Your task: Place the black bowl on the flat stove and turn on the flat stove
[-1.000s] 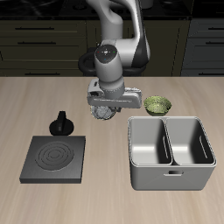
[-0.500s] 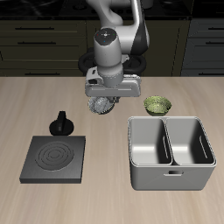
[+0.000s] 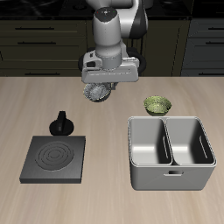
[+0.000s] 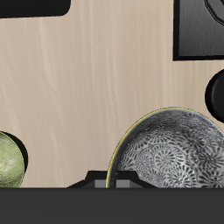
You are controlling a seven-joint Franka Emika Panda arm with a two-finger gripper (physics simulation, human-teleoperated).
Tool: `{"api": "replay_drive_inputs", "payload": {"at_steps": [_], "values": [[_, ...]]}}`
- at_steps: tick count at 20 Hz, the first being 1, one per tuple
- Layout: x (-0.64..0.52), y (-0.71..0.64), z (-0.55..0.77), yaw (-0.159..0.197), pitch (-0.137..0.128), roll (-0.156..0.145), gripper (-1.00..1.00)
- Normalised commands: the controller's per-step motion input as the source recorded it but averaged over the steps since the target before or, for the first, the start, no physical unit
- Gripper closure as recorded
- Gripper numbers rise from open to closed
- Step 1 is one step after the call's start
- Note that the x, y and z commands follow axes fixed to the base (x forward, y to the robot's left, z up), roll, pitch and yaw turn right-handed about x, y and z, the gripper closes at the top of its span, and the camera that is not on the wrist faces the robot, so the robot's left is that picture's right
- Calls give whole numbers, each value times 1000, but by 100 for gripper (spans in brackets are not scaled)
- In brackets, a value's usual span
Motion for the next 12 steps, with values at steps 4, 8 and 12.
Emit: {"api": "replay_drive_inputs", "payload": {"at_steps": [4,8,12], "values": [[-99,-22,328,20,-50,-2,100],[-86,-27,474,23,-45,20,100],[-13,-62,287,13,-44,-11,100]]}}
